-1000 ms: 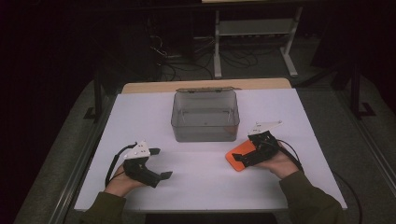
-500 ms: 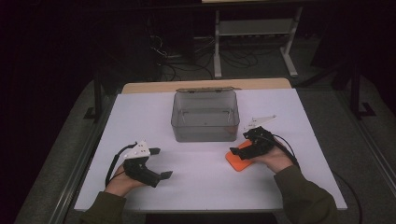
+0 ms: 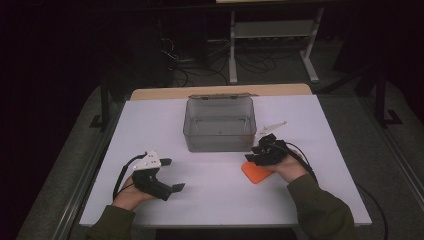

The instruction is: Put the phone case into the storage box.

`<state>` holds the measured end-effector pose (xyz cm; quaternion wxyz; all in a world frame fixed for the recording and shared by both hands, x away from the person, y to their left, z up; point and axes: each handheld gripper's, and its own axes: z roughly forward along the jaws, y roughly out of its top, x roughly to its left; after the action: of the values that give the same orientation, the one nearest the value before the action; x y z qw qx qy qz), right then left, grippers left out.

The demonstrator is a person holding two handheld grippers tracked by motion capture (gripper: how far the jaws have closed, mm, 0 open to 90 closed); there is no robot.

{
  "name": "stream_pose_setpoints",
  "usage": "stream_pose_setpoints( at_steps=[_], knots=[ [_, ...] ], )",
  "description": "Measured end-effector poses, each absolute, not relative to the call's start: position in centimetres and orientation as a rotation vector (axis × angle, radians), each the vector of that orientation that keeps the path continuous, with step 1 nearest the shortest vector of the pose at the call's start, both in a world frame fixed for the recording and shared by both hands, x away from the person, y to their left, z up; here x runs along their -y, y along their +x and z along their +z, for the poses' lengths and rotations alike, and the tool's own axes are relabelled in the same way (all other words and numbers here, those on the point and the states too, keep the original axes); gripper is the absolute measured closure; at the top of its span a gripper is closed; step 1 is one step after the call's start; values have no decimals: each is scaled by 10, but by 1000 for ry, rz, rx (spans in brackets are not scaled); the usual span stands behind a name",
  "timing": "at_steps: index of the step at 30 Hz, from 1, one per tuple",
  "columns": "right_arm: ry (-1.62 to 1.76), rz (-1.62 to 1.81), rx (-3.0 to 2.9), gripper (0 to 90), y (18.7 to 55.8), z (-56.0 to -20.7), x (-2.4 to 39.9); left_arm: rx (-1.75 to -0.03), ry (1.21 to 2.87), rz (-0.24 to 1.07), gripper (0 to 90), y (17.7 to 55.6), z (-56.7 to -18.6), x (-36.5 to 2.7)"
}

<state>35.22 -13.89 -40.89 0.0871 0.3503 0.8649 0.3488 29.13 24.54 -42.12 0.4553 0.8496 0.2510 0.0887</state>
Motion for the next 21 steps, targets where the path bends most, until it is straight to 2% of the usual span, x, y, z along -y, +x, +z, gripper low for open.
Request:
stream_pose_setpoints(
  at_steps=[1, 3, 4, 7, 9, 21],
  knots=[
    [1052, 1045, -2583, 666, 353, -410, 138, -620, 2096, 218, 0, 291, -421, -245],
    [1052, 1037, -2586, 693, 354, -411, 137, -618, 2097, 218, 0, 291, -422, -245],
    [1049, 1022, -2595, 760, 355, -413, 135, -618, 2098, 218, 0, 291, -421, -245],
    [1048, 1004, -2606, 862, 358, -416, 132, -619, 2097, 217, 0, 291, -421, -245],
    [1045, 1000, -2611, 884, 358, -417, 131, -619, 2098, 218, 0, 291, -421, -245],
    [1017, 917, -2662, 886, 364, -426, 107, -619, 2092, 215, 0, 292, -421, -246]
  ],
)
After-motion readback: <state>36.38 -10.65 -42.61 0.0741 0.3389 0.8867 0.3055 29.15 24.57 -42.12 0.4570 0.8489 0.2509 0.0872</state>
